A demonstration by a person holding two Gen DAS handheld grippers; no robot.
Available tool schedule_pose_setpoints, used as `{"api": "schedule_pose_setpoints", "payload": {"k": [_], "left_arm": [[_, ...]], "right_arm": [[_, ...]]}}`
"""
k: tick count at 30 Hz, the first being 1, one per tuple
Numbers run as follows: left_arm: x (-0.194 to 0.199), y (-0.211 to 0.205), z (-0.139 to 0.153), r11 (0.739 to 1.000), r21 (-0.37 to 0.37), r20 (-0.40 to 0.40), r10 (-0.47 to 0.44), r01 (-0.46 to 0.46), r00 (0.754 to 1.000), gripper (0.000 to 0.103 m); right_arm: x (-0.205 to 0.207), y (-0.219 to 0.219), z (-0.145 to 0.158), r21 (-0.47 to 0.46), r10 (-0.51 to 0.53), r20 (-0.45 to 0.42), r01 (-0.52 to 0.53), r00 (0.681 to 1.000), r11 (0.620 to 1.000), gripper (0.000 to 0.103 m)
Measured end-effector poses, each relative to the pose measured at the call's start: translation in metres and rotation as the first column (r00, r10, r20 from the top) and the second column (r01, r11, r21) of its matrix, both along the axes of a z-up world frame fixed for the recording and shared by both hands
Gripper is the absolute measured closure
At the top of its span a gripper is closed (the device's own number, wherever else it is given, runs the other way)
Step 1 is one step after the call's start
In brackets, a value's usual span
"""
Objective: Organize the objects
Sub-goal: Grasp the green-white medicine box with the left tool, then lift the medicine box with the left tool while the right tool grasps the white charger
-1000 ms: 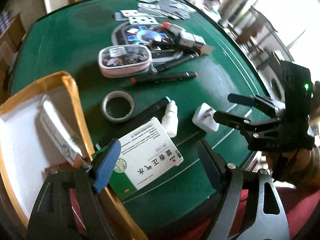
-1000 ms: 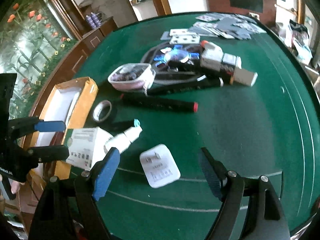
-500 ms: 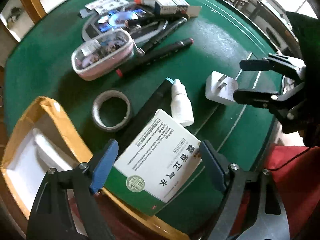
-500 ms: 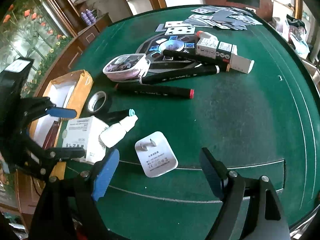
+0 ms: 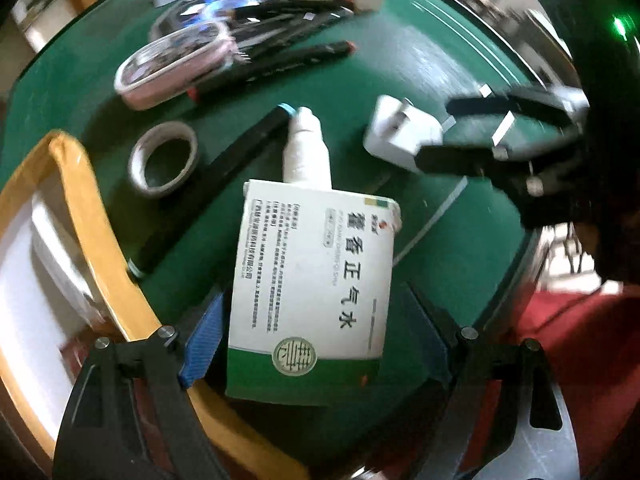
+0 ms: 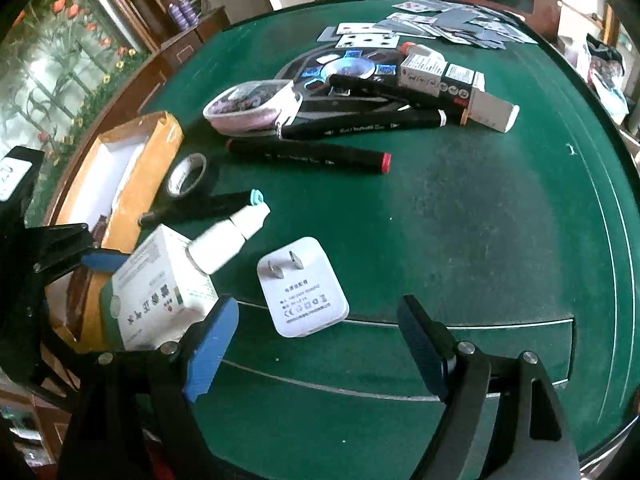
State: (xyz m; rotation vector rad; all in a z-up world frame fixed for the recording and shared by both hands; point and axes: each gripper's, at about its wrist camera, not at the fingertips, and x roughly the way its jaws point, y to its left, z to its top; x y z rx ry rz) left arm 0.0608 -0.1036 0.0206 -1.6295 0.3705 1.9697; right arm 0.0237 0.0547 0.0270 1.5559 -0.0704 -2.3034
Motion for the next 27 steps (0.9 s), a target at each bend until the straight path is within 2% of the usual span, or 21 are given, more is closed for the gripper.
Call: {"api": "schedule_pose_setpoints", "payload": {"k": [4,8,18,20,23,27], "left_arm": [[0.000,-0.008,-0.002,0.982,0.069,0.028,0.176,-0.177,0.984,0.019],[0.004,-0.010,-0.005,0.958,0.097,0.043,0.267,-0.271,0.963,0.019],[0.011,-0.020,-0.005,0.940,0.063,-0.041,0.338,-0.335,0.940,0.026],[0.010,-0.020,-0.005,0.930,0.060,-0.049,0.366,-0.363,0.929,0.027],[0.009,-0.014,-0.007,0.930,0.015,-0.075,0.368,-0.368,0.927,0.028],[0.010,-0.013,-0.014,0.919,-0.007,-0.061,0.394,-0.395,0.917,0.028]], "right_arm": [[0.000,-0.001,-0.003,0.007,0.032,-0.004,-0.032,0.999,0.999,0.022],[-0.002,-0.002,-0.004,0.017,0.070,-0.008,-0.069,0.998,0.997,0.022],[-0.009,-0.008,-0.004,0.027,0.160,-0.016,-0.160,0.987,0.987,0.023],[-0.009,-0.011,-0.005,0.030,0.181,-0.014,-0.180,0.983,0.983,0.030],[-0.010,-0.016,-0.008,0.053,0.216,-0.007,-0.215,0.976,0.975,0.042],[-0.011,-0.021,-0.013,0.087,0.240,0.002,-0.239,0.971,0.967,0.048]]}}
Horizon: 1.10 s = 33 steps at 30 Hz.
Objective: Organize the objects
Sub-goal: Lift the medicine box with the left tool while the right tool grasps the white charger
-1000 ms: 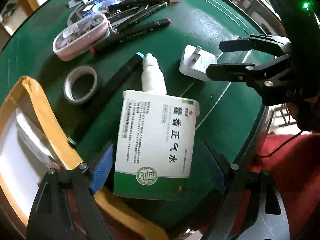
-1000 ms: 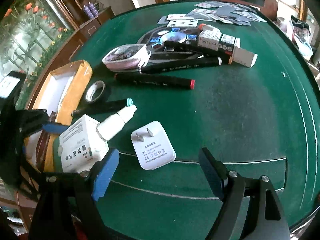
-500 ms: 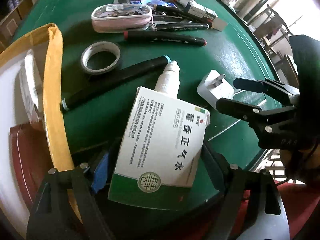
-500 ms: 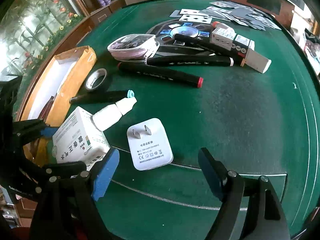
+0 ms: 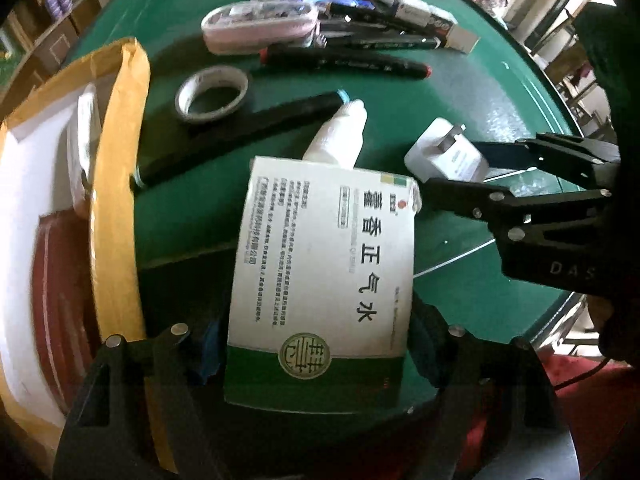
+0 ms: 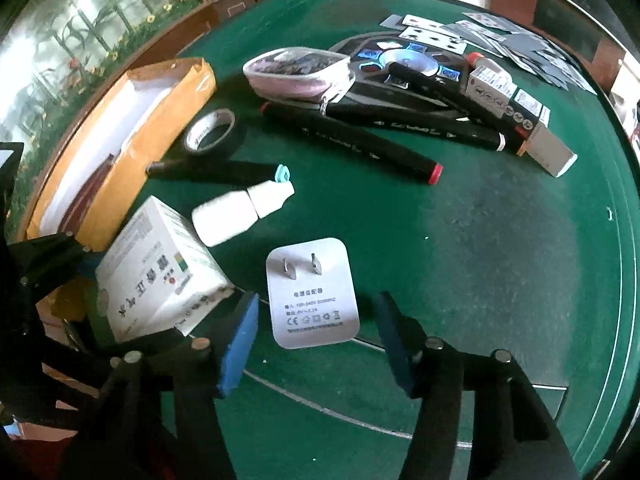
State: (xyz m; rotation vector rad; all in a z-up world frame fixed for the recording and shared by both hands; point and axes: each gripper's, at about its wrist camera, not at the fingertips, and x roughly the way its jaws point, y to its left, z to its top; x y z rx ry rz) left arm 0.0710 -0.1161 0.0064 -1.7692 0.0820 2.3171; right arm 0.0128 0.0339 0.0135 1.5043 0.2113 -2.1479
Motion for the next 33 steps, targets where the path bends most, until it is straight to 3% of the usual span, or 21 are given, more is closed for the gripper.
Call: {"api": "schedule_pose_setpoints", "payload": {"k": [8,33], "left_arm": [[0.000,-0.002,0.001,0.998,0.019,-0.016,0.054,-0.054,0.998,0.029],[-0.011,-0.011,0.031,0.986,0.100,-0.063,0.139,-0.132,0.988,0.030]], "right_arm": [[-0.001,-0.003,0.000,0.033,0.031,-0.025,-0.030,0.999,0.999,0.062],[-0.005,0.003,0.019,-0.028,0.010,-0.050,-0.011,0.999,1.000,0.064]]}}
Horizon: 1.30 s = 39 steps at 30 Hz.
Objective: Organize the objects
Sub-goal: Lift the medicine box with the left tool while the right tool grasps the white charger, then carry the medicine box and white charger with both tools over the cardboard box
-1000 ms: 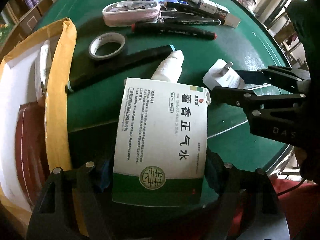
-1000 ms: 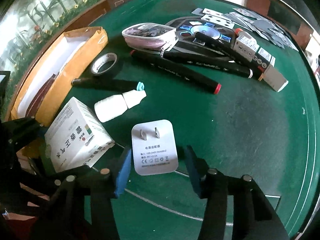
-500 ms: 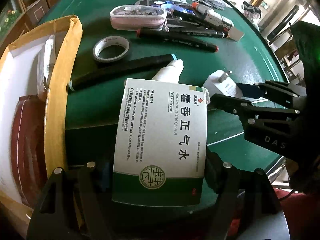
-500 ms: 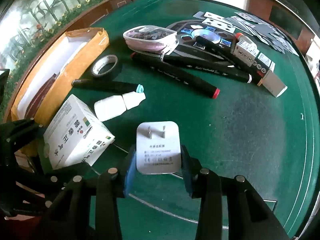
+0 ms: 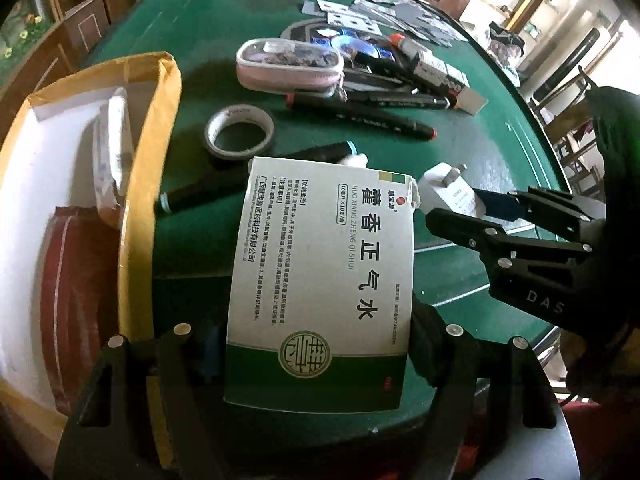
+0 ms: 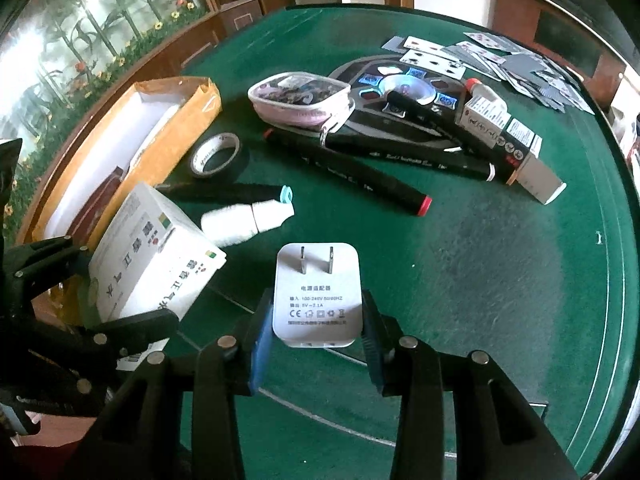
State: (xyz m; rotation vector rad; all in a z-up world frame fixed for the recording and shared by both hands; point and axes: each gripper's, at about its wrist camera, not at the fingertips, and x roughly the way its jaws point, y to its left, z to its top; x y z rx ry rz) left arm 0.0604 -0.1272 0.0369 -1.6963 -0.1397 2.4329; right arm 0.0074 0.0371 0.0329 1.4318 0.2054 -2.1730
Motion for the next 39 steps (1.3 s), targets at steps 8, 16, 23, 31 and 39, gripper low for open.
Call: {"api": "schedule_pose_setpoints", "payload": {"k": [8,16,23,31,39], "left_arm": [[0.001,-0.008,0.012,1.000,0.011,-0.026,0.017,-0.017,1.000,0.030],[0.001,-0.018,0.018,0.999,0.012,-0.037,0.048,-0.048,0.998,0.030],[0.004,-0.029,0.023,0.997,0.012,-0.050,0.078,-0.078,0.996,0.030],[0.009,-0.046,0.037,0.991,-0.026,-0.081,0.127,-0.130,0.989,0.030],[0.014,-0.073,0.048,0.982,-0.037,-0.111,0.180,-0.185,0.977,0.030]], "right_arm": [[-0.003,-0.001,0.005,-0.008,-0.007,-0.009,0.007,1.000,1.000,0.064],[-0.002,-0.009,0.010,-0.020,0.005,-0.018,-0.005,1.000,1.000,0.064],[-0.002,-0.021,0.016,-0.031,0.029,-0.030,-0.030,0.999,0.999,0.064],[-0.001,-0.039,0.024,-0.047,0.059,-0.043,-0.061,0.997,0.997,0.064],[0.001,-0.059,0.028,-0.058,0.093,-0.050,-0.095,0.994,0.994,0.064]]}}
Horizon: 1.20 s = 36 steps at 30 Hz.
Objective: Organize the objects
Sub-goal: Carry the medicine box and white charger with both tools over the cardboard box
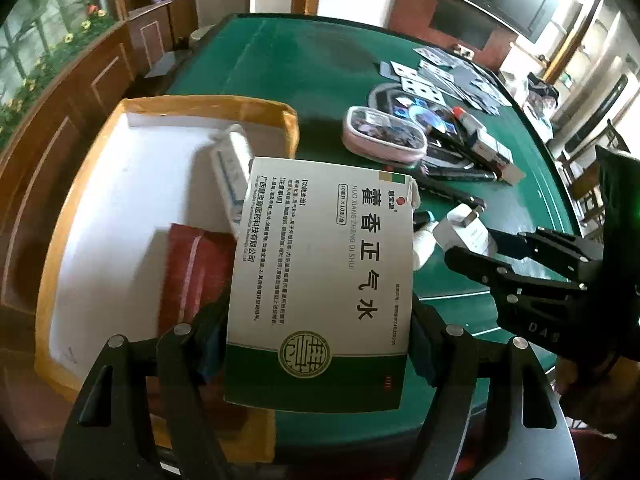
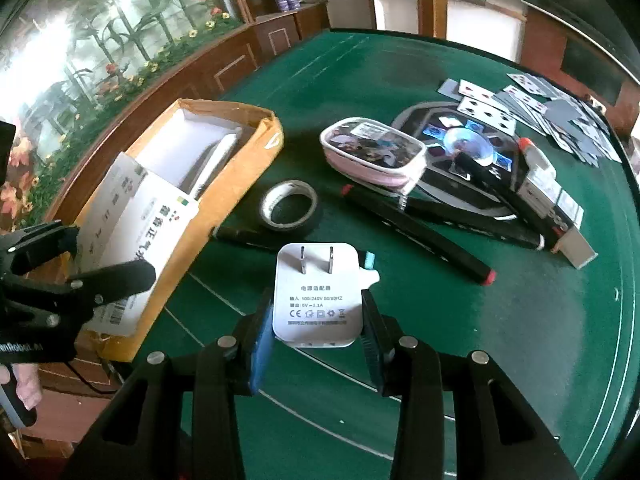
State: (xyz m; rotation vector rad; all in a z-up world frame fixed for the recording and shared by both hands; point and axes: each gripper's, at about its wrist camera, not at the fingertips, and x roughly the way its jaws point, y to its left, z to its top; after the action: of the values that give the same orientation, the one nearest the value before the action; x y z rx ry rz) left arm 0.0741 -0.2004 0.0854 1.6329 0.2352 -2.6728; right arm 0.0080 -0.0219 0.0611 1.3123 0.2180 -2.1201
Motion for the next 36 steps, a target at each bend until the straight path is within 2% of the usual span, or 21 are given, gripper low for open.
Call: {"api": "schedule_pose_setpoints", "payload": {"k": [19,36], "left_arm": [[0.015,-0.073,0.014,0.991,0.012,-0.030,0.132,-0.132,0.991,0.030],[0.039,-0.155,-0.005,0.968,0.038,-0.006,0.249,-0.249,0.968,0.030]], "right_arm": [[0.003,-0.068,0.019,-0.015,0.105,-0.040,-0.106,0.994,0.994,0.064],[0.003,-0.120,0.028,-0.015,0.121,-0.055,-0.122,0.991,0.992,0.064]]}}
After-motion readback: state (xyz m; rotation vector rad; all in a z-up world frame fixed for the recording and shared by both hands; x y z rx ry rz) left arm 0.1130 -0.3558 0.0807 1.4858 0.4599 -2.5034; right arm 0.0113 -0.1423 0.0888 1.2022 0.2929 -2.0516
